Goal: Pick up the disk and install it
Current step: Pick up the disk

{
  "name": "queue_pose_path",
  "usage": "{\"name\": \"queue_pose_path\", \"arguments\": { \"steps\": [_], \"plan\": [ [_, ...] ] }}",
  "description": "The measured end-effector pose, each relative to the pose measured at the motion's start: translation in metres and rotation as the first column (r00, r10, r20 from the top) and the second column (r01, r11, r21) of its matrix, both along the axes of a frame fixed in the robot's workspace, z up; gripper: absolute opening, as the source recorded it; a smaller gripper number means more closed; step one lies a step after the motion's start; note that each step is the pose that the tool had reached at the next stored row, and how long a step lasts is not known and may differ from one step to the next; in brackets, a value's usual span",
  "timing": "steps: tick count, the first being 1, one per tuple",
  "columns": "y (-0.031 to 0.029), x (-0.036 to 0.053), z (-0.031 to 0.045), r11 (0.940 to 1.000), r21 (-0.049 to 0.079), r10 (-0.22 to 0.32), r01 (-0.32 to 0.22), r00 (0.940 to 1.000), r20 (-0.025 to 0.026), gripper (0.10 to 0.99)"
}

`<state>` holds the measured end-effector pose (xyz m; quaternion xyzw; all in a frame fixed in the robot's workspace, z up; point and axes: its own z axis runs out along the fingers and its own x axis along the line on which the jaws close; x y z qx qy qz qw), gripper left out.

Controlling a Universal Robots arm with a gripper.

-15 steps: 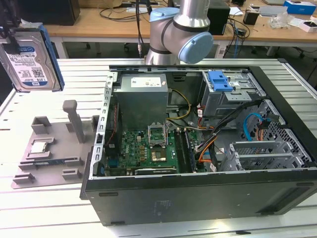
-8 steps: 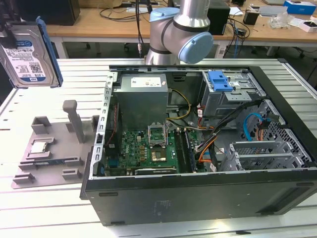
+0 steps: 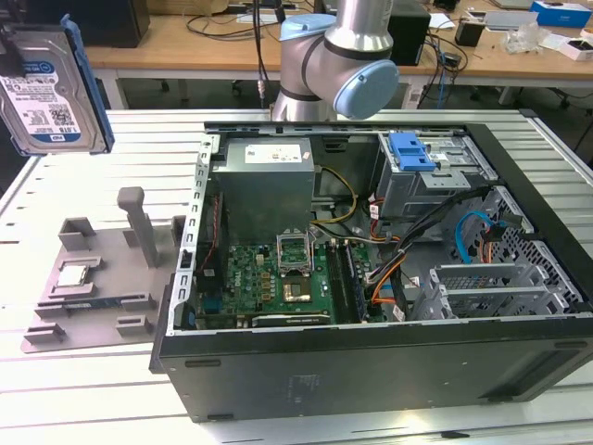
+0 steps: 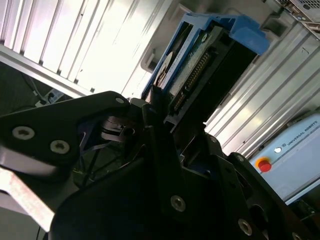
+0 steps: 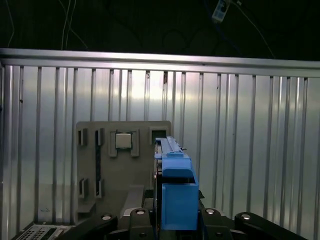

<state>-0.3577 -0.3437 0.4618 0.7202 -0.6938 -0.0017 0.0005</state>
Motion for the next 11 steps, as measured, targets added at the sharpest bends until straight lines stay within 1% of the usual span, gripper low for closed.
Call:
{"name": "queue_pose_path", "arguments": {
  "steps": [6,9,11],
  "plan": [
    [0.0002,0.0,0.0096,1.0,0.0,0.0,0.0,1.0,0.0001,0.365],
    [0.0003,0.0,0.0181,1.0,0.0,0.0,0.0,1.0,0.0,0.365],
    [0.0004,0.0,0.0224,1.0,0.0,0.0,0.0,1.0,0.0001,0.365]
  ]
}}
